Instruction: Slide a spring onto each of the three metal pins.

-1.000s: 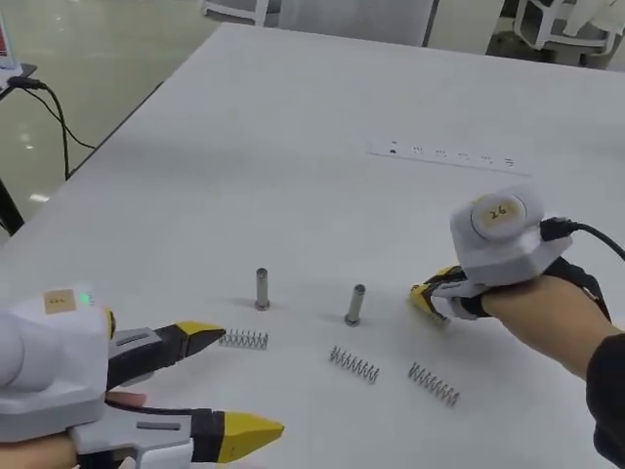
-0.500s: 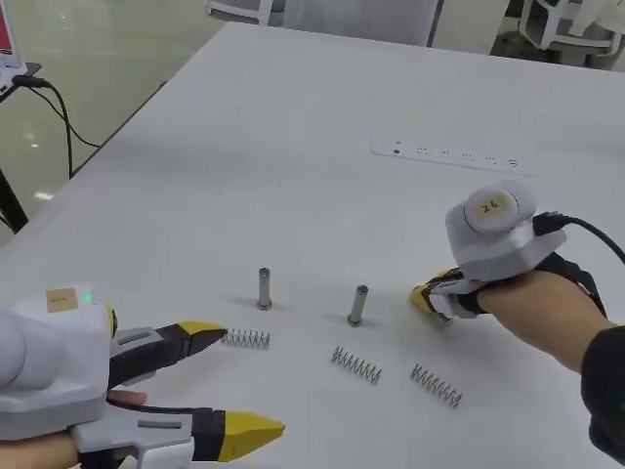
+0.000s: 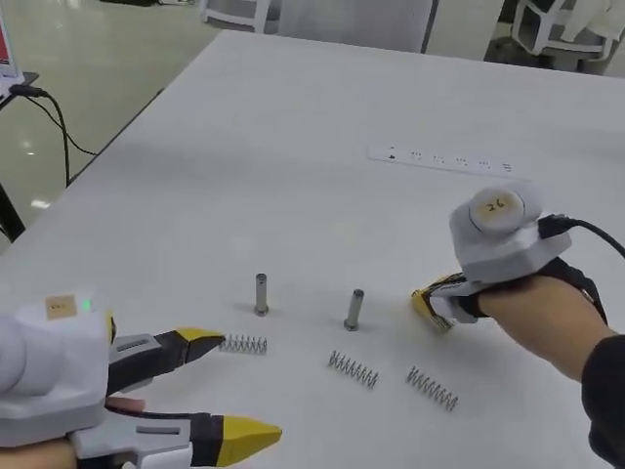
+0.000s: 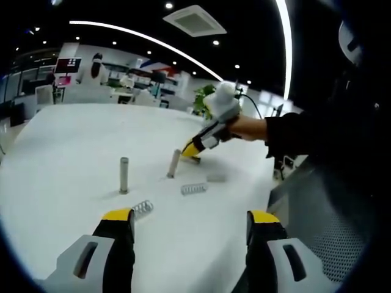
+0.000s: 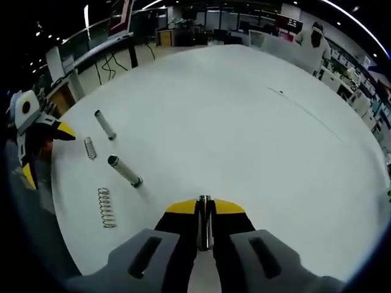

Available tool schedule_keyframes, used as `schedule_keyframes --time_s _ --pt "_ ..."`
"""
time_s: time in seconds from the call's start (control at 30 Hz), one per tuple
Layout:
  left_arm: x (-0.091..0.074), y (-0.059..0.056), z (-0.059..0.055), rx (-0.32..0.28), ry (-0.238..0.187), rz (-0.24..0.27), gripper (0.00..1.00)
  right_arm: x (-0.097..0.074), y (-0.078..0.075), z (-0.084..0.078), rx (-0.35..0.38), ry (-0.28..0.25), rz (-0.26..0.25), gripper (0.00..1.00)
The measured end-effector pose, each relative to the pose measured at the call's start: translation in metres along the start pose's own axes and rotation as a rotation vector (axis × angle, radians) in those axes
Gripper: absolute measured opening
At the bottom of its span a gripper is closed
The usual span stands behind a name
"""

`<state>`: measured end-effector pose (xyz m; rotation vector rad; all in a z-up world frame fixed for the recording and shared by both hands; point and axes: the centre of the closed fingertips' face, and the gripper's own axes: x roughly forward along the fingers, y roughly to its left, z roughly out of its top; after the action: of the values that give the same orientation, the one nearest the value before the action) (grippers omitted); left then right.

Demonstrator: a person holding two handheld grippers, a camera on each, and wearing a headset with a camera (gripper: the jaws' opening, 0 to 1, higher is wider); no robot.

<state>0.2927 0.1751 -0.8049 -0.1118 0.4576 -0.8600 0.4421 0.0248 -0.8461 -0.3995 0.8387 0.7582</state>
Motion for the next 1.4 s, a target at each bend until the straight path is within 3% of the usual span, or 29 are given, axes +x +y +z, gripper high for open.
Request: schedule_keyframes --time_s 0.7,1.4 --pt "0.000 0.000 0.000 0.005 0.001 -0.002 0.71 -0.038 0.009 -0.004 0.028 -0.093 -0.007 0.05" --pt "0.001 -0.001 -0.001 0.009 0.009 -0.001 0.71 -0.041 0.010 -0.005 0.040 -0.123 -0.005 0.05"
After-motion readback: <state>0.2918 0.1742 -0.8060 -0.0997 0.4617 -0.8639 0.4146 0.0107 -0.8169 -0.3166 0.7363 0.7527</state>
